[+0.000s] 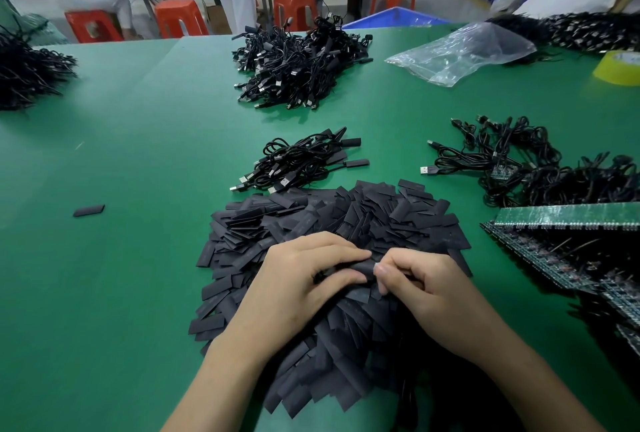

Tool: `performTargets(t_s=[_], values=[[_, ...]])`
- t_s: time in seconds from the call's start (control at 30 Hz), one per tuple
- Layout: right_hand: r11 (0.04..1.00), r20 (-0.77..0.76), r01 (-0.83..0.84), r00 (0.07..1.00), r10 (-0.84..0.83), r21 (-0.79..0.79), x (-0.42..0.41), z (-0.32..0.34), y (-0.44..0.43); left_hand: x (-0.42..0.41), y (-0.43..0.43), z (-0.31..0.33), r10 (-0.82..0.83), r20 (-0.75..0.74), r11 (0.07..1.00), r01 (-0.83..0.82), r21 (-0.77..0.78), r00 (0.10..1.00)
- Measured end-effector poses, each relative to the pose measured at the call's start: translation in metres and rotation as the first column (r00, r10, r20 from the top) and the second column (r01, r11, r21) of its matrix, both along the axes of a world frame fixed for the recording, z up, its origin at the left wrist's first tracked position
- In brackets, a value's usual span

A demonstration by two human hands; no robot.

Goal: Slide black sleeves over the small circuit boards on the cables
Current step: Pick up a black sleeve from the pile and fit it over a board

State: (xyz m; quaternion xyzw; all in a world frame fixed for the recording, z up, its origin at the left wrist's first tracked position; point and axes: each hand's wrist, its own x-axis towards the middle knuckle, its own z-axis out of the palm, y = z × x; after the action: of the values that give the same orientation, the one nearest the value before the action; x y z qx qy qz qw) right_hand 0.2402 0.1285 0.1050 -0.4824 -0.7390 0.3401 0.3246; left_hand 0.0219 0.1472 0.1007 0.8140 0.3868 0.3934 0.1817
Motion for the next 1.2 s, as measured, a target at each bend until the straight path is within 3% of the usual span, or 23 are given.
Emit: performTargets(t_s=[0.27,0.47,0.9,1.2], values=[[0.998,-0.192,0.061,0.979,-0.061,-0.001,0.007,0.003,0.004,-0.001,-0.001,0.004,0.102,0.08,0.994,-0.098,-0.05,0.992],[0.979,-0.099,0.128,0.989,-0.113,0.156,0.005,0.004,0.002,0.004,-0.003,0.005,0.107,0.113,0.992,-0.099,-0.079,0.988],[0.876,0.071,0.081,0.989,-0.13,0.475,0.003,0.003,0.003,0.012,-0.004,0.0,0.113,0.213,0.985,-0.08,-0.155,0.97],[0.837,0.108,0.048,0.986,-0.126,0.545,0.005,0.002,0.003,0.013,-0.004,0.002,0.11,0.238,0.978,-0.062,-0.2,0.965]])
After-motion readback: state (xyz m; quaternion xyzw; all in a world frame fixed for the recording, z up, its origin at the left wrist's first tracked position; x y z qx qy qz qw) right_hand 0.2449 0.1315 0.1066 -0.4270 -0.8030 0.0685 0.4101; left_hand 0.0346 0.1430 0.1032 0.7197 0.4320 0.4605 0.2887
